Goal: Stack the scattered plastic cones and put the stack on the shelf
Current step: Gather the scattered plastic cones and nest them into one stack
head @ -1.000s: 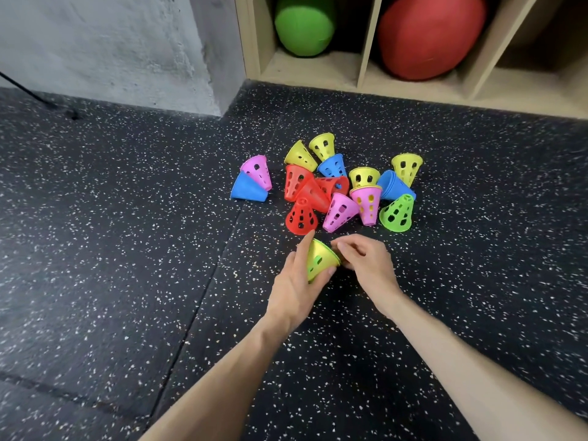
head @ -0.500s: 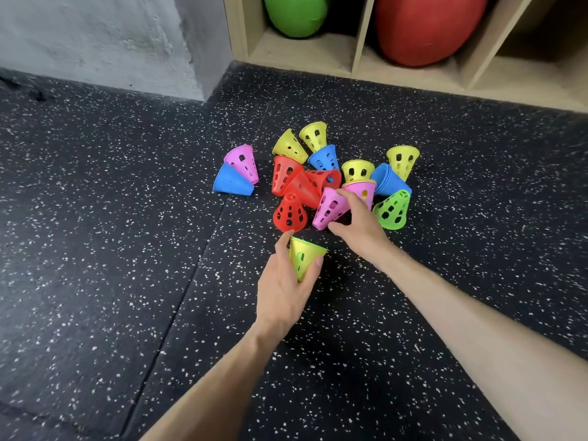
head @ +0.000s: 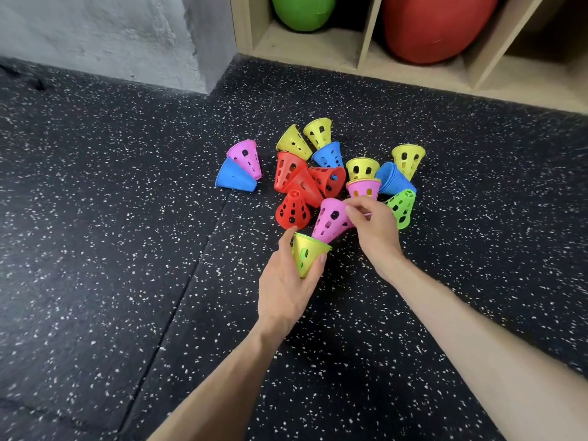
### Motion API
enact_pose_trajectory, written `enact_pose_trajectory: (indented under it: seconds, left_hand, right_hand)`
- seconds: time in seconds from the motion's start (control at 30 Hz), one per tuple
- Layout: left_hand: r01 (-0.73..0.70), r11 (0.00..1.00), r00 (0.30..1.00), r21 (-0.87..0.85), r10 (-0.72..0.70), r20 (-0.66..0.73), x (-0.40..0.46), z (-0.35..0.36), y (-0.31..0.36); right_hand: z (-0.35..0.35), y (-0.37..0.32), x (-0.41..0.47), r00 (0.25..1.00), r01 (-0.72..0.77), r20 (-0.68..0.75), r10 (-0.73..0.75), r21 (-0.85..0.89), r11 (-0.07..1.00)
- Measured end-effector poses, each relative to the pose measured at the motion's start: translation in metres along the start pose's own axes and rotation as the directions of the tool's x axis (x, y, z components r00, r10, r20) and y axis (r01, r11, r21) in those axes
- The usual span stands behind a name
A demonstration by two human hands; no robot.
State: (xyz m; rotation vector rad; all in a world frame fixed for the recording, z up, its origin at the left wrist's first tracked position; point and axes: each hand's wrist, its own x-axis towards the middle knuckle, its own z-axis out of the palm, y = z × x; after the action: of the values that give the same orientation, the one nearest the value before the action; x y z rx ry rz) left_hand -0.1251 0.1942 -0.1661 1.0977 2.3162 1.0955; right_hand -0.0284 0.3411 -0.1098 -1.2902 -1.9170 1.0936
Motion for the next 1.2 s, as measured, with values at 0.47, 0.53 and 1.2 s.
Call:
enact_pose_trajectory:
  seconds: [0.47, 0.53, 1.2]
  left_hand:
    - [-0.056, 0.998, 0.998, -0.018, 0.056, -0.026, -0.003, 0.002, 0.002]
    - [-0.071, 0.997, 0.997, -0.018, 0.070, -0.024, -0.004, 0.001, 0.003]
    - [-0.032, 0.999, 0.999, -0.029, 0.032, -0.008, -0.005, 0.003, -0.006]
  right_hand:
    - [-0.007, -0.004, -0.016, 0.875, 0.029, 0.483, -0.037, 0.024, 0.999]
    - [-0.011, -0.005, -0.014, 0.878, 0.023, 0.477, -0.028, 0.016, 1.000]
    - [-0.017, 0.001, 0.058, 0.980, -0.038, 0.153, 0.126, -0.481, 0.876]
